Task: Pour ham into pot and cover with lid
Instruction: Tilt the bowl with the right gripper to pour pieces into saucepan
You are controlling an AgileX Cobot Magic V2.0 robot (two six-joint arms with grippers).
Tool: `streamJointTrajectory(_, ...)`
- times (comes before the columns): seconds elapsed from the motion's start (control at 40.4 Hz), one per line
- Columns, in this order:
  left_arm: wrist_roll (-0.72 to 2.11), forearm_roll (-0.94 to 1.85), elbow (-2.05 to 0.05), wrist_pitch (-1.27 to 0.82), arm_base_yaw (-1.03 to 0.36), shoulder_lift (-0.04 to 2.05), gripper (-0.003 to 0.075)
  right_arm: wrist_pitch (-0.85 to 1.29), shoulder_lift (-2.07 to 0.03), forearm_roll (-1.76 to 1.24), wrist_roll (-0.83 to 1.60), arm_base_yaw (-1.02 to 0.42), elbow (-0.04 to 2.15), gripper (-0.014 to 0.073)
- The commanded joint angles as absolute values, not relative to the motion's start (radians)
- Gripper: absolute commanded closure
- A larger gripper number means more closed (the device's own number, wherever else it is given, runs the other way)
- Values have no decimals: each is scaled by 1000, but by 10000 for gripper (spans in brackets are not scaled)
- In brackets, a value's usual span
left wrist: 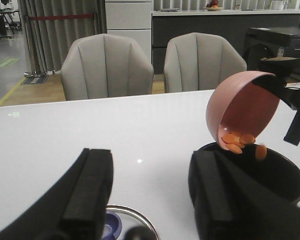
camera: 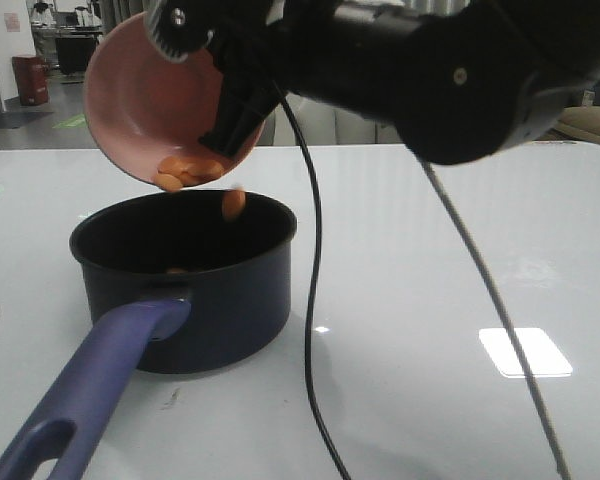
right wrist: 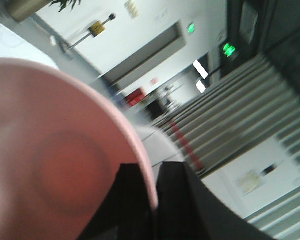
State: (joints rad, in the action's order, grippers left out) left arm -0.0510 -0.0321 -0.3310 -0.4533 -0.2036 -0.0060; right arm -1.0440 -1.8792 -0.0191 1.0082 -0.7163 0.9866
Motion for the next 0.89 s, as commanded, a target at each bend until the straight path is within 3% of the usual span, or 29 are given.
streamJointTrajectory(0.0,-53,-31,-356,-374,-212,-19,339,-1290,-1864,22,1090,-714,988,458)
streamJointTrajectory(0.47,-53,-31,-356,-374,-212,-19,338,-1288,-1897,82,1184,-714,985,458)
streamJointTrajectory(0.718,-53,-31,-356,-374,-212,-19,338,-1207,-1849,-118,754,-714,997,458)
streamJointTrajectory(0.866,-53,-31,-356,-374,-212,-19,339,-938,-1744,-186,625,-712,1020,458)
